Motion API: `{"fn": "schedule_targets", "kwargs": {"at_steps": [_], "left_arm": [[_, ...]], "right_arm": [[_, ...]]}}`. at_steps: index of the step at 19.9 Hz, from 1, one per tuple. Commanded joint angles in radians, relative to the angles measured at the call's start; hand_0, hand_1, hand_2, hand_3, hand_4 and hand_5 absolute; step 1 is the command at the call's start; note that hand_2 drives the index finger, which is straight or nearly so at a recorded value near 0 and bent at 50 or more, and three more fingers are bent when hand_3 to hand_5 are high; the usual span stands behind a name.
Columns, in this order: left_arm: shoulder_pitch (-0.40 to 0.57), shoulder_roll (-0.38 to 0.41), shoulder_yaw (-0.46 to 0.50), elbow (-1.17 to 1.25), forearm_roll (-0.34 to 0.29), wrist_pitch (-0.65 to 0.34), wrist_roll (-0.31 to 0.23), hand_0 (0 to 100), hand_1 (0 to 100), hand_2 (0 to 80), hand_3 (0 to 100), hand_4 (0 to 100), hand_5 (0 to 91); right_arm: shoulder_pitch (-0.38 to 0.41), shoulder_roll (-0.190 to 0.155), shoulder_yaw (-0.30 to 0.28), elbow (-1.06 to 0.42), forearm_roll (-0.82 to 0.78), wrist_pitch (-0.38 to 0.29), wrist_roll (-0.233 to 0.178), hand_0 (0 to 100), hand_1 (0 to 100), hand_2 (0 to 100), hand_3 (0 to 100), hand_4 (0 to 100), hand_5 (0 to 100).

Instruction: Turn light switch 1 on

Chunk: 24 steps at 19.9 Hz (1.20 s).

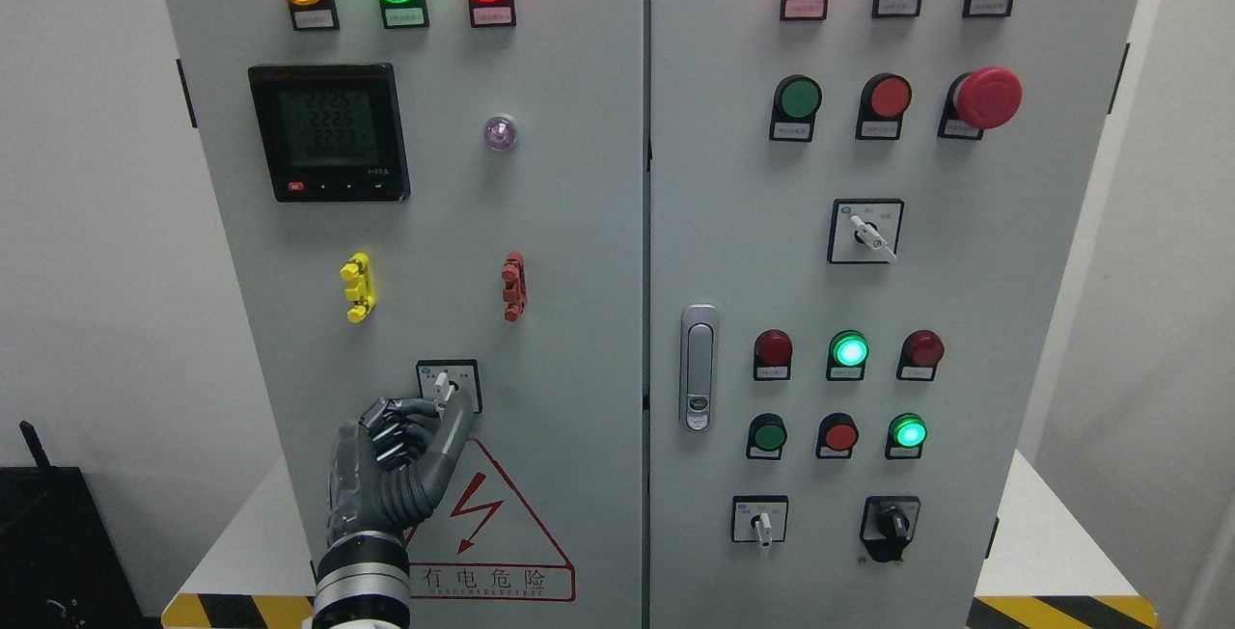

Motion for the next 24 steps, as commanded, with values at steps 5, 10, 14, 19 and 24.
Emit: {"fn": "schedule_targets", "kwargs": {"at_steps": [5, 10, 14, 19, 24], "left_arm": [[-0.008, -0.001, 0.001, 0.006, 0.0, 0.001, -0.006, 27, 64, 55.1, 89, 95, 84.5], [-0.009, -0.001, 0.001, 0.012, 0.0, 0.0, -0.006, 32, 62, 55.2, 89, 95, 84.7], [-0.014, -0.001, 0.001, 0.014, 0.0, 0.001, -0.006, 33, 62, 55.4, 89, 95, 84.9], [-0.016, -0.002, 0.001, 0.018, 0.0, 0.001, -0.006, 34, 61, 55.9, 89, 95, 85.1], [-0.016, -0.002, 0.001, 0.02, 0.0, 0.001, -0.006, 35, 61, 56.2, 90, 95, 85.2]], "right_arm": [[0.0, 0.0, 0.0, 0.0, 0.0, 0.001, -0.001, 31, 0, 0, 0, 0, 0], [0.0, 0.0, 0.0, 0.0, 0.0, 0.001, -0.001, 31, 0, 0, 0, 0, 0], [0.0, 0.0, 0.0, 0.0, 0.0, 0.001, -0.001, 31, 0, 0, 0, 0, 0], [0.0, 0.0, 0.0, 0.0, 0.0, 0.001, -0.001, 31, 0, 0, 0, 0, 0], [0.0, 0.0, 0.0, 0.0, 0.0, 0.001, -0.001, 31, 0, 0, 0, 0, 0]]}}
